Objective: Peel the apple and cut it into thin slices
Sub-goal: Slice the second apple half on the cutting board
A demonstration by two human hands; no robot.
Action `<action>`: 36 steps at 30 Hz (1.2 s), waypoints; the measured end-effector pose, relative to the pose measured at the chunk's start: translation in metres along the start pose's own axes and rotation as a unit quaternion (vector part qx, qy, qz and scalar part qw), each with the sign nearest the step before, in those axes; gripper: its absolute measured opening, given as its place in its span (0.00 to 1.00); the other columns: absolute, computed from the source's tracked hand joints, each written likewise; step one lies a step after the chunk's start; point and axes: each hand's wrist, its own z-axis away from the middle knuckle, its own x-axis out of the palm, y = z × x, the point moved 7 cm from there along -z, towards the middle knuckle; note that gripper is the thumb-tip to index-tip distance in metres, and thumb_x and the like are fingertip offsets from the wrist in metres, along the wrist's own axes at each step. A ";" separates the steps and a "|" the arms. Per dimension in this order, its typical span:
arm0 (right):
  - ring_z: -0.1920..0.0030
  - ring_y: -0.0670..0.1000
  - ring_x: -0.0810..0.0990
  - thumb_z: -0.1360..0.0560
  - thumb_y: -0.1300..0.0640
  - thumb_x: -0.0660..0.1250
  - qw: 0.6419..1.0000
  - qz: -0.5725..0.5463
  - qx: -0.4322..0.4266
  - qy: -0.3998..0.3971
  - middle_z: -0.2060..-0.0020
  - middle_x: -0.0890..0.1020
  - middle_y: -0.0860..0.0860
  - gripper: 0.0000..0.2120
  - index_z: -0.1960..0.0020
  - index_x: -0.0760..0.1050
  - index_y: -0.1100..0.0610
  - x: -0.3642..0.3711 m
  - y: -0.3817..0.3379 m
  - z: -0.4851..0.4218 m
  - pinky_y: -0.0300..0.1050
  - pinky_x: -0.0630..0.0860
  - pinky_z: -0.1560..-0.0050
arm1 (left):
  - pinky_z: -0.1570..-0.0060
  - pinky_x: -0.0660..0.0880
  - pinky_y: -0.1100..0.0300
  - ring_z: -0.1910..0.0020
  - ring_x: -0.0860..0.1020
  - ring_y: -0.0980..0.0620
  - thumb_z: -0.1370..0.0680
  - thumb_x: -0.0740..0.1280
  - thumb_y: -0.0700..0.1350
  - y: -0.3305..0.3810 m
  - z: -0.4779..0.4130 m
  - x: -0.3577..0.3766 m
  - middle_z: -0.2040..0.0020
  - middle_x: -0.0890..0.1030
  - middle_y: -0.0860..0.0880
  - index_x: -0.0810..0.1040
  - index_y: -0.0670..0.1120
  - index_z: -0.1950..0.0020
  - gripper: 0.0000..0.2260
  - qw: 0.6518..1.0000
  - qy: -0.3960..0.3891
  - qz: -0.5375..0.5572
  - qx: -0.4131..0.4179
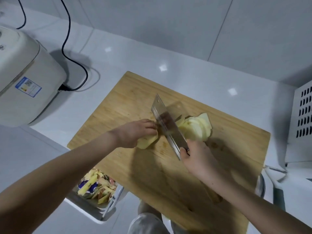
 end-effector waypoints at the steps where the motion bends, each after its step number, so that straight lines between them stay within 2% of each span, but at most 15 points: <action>1: 0.74 0.40 0.66 0.21 0.55 0.57 1.000 0.023 0.000 0.008 0.73 0.68 0.45 0.18 0.68 0.58 0.50 -0.001 -0.001 0.001 0.33 0.59 0.80 | 0.30 0.55 0.62 0.27 0.56 0.49 0.30 0.72 0.38 0.000 0.000 0.000 0.26 0.63 0.49 0.66 0.48 0.28 0.32 1.000 0.004 -0.009 0.003; 3: 0.73 0.38 0.66 0.21 0.54 0.57 0.999 0.037 -0.003 0.016 0.71 0.68 0.43 0.16 0.66 0.59 0.51 0.001 -0.001 0.000 0.33 0.57 0.78 | 0.32 0.59 0.61 0.28 0.61 0.45 0.32 0.74 0.41 -0.001 0.007 -0.003 0.28 0.66 0.45 0.70 0.47 0.30 0.31 0.999 0.050 0.011 0.009; 5: 0.72 0.39 0.66 0.20 0.55 0.56 0.999 0.031 -0.003 0.015 0.70 0.68 0.43 0.11 0.62 0.63 0.51 0.004 0.000 -0.001 0.32 0.57 0.75 | 0.36 0.66 0.55 0.34 0.70 0.41 0.35 0.75 0.42 -0.005 0.013 -0.003 0.33 0.72 0.40 0.75 0.44 0.35 0.29 0.993 0.100 0.052 0.028; 7: 0.71 0.39 0.68 0.20 0.55 0.56 1.000 0.024 -0.003 0.011 0.70 0.69 0.43 0.09 0.60 0.64 0.51 0.007 -0.001 -0.002 0.32 0.59 0.74 | 0.40 0.73 0.50 0.39 0.72 0.42 0.35 0.73 0.46 -0.012 0.015 0.000 0.38 0.76 0.39 0.77 0.42 0.38 0.25 0.989 0.122 0.065 0.054; 10: 0.72 0.39 0.67 0.20 0.55 0.56 0.999 0.032 -0.004 0.016 0.71 0.68 0.43 0.09 0.60 0.65 0.52 0.009 -0.005 -0.001 0.34 0.59 0.76 | 0.42 0.72 0.54 0.40 0.71 0.46 0.32 0.71 0.48 -0.014 0.016 0.001 0.39 0.76 0.41 0.77 0.41 0.39 0.23 0.986 0.109 0.094 0.087; 13: 0.73 0.39 0.66 0.20 0.55 0.56 0.999 0.042 -0.007 0.014 0.72 0.67 0.42 0.07 0.56 0.69 0.51 0.012 -0.012 0.001 0.34 0.58 0.76 | 0.42 0.73 0.56 0.39 0.71 0.46 0.29 0.67 0.50 -0.014 0.024 0.003 0.39 0.76 0.41 0.77 0.42 0.38 0.22 0.984 0.119 0.065 0.115; 16: 0.74 0.40 0.63 0.20 0.56 0.56 0.998 0.065 -0.008 -0.002 0.72 0.64 0.42 0.07 0.55 0.70 0.51 0.016 -0.021 0.001 0.35 0.56 0.77 | 0.43 0.75 0.53 0.38 0.71 0.45 0.27 0.64 0.54 -0.018 0.030 0.005 0.38 0.75 0.41 0.77 0.43 0.36 0.23 0.985 0.121 0.038 0.118; 19: 0.75 0.41 0.60 0.20 0.57 0.55 0.995 0.097 -0.008 -0.017 0.73 0.62 0.43 0.10 0.44 0.73 0.58 0.020 -0.026 -0.001 0.36 0.54 0.76 | 0.41 0.75 0.49 0.37 0.73 0.41 0.26 0.64 0.54 -0.018 0.028 0.008 0.38 0.77 0.40 0.78 0.41 0.38 0.23 0.981 0.120 0.007 0.154; 22: 0.75 0.42 0.60 0.20 0.58 0.55 0.993 0.115 -0.010 -0.013 0.73 0.62 0.44 0.11 0.41 0.72 0.58 0.024 -0.030 0.000 0.37 0.53 0.76 | 0.42 0.75 0.46 0.36 0.73 0.40 0.25 0.64 0.53 -0.019 0.028 0.014 0.37 0.76 0.40 0.77 0.41 0.37 0.22 0.976 0.129 -0.008 0.176; 28: 0.74 0.42 0.58 0.21 0.60 0.55 0.990 0.138 -0.006 -0.034 0.72 0.61 0.44 0.07 0.45 0.70 0.56 0.032 -0.037 0.001 0.38 0.51 0.76 | 0.43 0.76 0.45 0.38 0.75 0.39 0.24 0.63 0.52 -0.021 0.031 0.020 0.35 0.75 0.39 0.68 0.45 0.33 0.22 0.969 0.167 0.002 0.181; 31: 0.74 0.43 0.59 0.21 0.62 0.55 0.988 0.145 -0.002 -0.044 0.72 0.61 0.45 0.05 0.50 0.68 0.54 0.032 -0.039 -0.001 0.39 0.51 0.76 | 0.44 0.76 0.46 0.38 0.75 0.39 0.25 0.62 0.53 -0.021 0.029 0.019 0.36 0.76 0.39 0.69 0.45 0.34 0.21 0.969 0.171 0.009 0.178; 33: 0.74 0.44 0.60 0.22 0.63 0.56 0.988 0.148 -0.001 -0.049 0.73 0.62 0.46 0.07 0.55 0.63 0.53 0.035 -0.041 -0.007 0.39 0.51 0.76 | 0.44 0.76 0.46 0.38 0.74 0.41 0.25 0.62 0.53 -0.020 0.029 0.017 0.37 0.76 0.40 0.72 0.44 0.35 0.21 0.969 0.170 0.008 0.179; 36: 0.72 0.50 0.67 0.22 0.63 0.55 0.989 0.136 -0.003 -0.055 0.73 0.63 0.47 0.06 0.56 0.62 0.55 0.049 -0.035 -0.023 0.41 0.57 0.77 | 0.43 0.76 0.47 0.37 0.74 0.42 0.25 0.61 0.53 -0.018 0.028 0.017 0.36 0.76 0.41 0.75 0.42 0.36 0.22 0.970 0.166 0.000 0.176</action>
